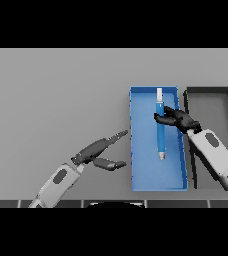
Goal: Pick up the blue pipe and place it into the blue bin.
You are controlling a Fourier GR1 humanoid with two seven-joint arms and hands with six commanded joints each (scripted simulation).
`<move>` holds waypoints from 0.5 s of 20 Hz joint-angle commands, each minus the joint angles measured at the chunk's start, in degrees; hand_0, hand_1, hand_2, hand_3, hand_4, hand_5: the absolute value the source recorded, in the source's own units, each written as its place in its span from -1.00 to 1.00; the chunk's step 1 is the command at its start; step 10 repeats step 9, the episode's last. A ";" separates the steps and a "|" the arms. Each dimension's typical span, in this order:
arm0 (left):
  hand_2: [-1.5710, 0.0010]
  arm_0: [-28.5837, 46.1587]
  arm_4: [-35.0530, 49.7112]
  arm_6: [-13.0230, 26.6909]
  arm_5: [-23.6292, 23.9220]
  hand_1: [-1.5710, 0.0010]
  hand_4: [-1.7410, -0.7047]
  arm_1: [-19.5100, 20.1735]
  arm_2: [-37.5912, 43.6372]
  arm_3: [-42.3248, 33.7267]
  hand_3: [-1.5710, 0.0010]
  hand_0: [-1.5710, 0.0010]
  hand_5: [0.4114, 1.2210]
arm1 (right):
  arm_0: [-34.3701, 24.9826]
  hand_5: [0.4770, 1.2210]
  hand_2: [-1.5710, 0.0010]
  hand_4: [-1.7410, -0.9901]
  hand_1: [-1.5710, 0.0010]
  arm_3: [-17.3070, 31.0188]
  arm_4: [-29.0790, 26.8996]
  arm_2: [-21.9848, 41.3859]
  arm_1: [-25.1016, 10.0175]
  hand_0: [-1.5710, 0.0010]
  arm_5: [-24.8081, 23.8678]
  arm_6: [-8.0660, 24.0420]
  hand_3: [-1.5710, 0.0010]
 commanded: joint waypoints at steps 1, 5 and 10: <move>1.00 0.24 0.15 -0.35 -0.23 1.00 0.76 0.31 -0.03 -0.40 1.00 1.00 -0.85 | -0.51 -0.11 0.95 0.49 0.95 0.28 0.15 0.25 0.05 0.94 -0.50 0.67 0.97; 1.00 0.12 0.34 -0.51 -0.29 1.00 0.77 0.79 -0.02 -1.81 1.00 1.00 -0.85 | 0.39 -0.20 0.98 0.48 0.98 -0.31 0.43 0.25 0.08 0.97 -0.94 -0.87 0.99; 1.00 1.39 -0.86 1.09 0.92 1.00 0.77 -0.24 -1.61 -3.30 1.00 1.00 -0.85 | 0.02 -0.21 0.98 0.48 0.98 -0.41 0.53 0.41 -0.11 0.97 0.04 -0.91 0.99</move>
